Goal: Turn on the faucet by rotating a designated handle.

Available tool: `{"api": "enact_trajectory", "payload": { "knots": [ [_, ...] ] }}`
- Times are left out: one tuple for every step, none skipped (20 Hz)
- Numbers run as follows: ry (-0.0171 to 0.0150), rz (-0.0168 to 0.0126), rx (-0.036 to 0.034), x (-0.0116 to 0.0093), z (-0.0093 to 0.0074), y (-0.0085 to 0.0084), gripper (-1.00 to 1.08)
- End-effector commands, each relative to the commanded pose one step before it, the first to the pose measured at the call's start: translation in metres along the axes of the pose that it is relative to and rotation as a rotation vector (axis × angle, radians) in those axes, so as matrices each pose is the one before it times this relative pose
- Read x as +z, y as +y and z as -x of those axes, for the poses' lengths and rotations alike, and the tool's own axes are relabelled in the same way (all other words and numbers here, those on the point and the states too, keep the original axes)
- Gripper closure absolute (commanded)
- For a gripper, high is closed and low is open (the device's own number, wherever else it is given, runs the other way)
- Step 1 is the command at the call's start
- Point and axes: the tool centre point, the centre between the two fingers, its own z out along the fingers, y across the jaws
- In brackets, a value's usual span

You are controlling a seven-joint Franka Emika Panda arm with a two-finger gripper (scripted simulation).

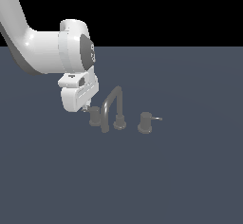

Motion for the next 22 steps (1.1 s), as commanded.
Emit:
{"api": "enact_trajectory", "payload": {
  "knots": [
    [0.00371,-0.00159,-0.00257,-0.00008,0.00038,0.00060,1.08],
    [-0.00033,0.00080,-0.00045,0.00004,-0.00026,0.00322,1.08],
    [-0.00023,0.00057,-0.00032,-0.00006,-0.00032,0.00321,1.08],
    [-0.00023,0.00057,-0.00032,-0.00006,-0.00032,0.00323,1.08],
    [-0.00040,0.00098,-0.00055,0.00011,-0.00021,0.00328,1.08],
    [-0.00023,0.00057,-0.00032,-0.00006,-0.00032,0.00325,1.08],
    [-0.00024,0.00057,-0.00032,-0.00007,-0.00032,0.00327,1.08],
    [-0.00037,0.00090,-0.00050,0.00007,-0.00024,0.00331,1.08],
    [-0.00034,0.00080,-0.00044,0.00003,-0.00026,0.00331,1.08],
    [-0.00024,0.00057,-0.00031,-0.00007,-0.00032,0.00330,1.08],
    [-0.00034,0.00080,-0.00044,0.00002,-0.00026,0.00333,1.08],
    [-0.00034,0.00080,-0.00044,0.00002,-0.00026,0.00334,1.08],
    [-0.00025,0.00056,-0.00031,-0.00007,-0.00032,0.00333,1.08],
    [-0.00036,0.00080,-0.00044,0.00002,-0.00026,0.00336,1.08],
    [-0.00032,0.00069,-0.00038,-0.00003,-0.00028,0.00336,1.08],
    [0.00000,0.00000,0.00000,0.00000,0.00000,0.00000,1.08],
    [-0.00495,-0.00337,-0.01901,0.00066,0.01237,-0.00056,1.08],
    [0.00040,0.00032,0.00154,-0.00006,-0.00379,0.00167,1.08],
    [0.00039,0.00032,0.00154,-0.00006,-0.00381,0.00168,1.08],
    [0.00039,0.00032,0.00154,-0.00006,-0.00382,0.00169,1.08],
    [0.00039,0.00031,0.00154,-0.00007,-0.00384,0.00170,1.08],
    [0.00039,0.00031,0.00154,-0.00007,-0.00386,0.00171,1.08]
  ]
}}
